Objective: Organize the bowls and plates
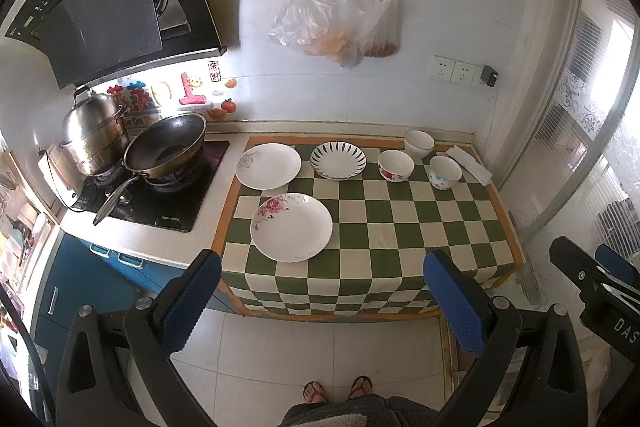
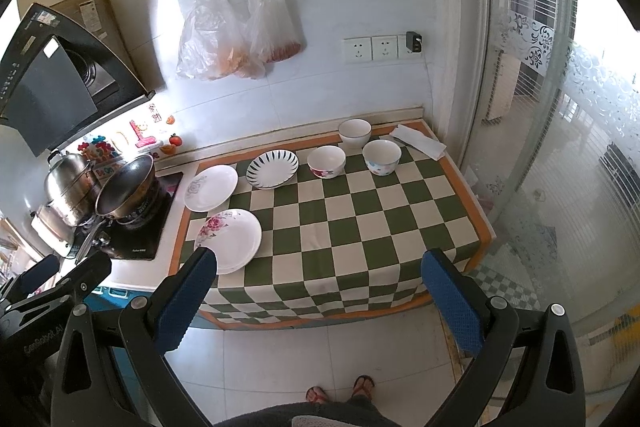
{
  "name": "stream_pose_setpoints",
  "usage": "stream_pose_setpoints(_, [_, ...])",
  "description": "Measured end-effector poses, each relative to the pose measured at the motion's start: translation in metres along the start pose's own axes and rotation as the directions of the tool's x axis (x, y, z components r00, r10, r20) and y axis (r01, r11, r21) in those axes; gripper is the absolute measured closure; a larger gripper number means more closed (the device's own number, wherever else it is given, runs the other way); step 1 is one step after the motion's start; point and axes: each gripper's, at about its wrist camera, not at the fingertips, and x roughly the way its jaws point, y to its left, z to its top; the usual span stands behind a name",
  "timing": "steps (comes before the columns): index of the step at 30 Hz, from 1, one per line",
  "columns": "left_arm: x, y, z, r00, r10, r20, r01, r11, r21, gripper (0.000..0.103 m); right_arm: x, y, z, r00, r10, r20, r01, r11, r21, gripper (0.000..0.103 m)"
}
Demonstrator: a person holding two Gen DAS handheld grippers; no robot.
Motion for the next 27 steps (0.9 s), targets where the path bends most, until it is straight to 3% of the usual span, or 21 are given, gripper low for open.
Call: stream_pose_setpoints(27, [0.0019,0.0028,0.0,1.0,-0.001,-0.005,0.001,1.0,-0.003,0.0,-0.0003,0.0053,0.0015,1.0,0.004,0.003,-0.004,1.0,0.0,0.0])
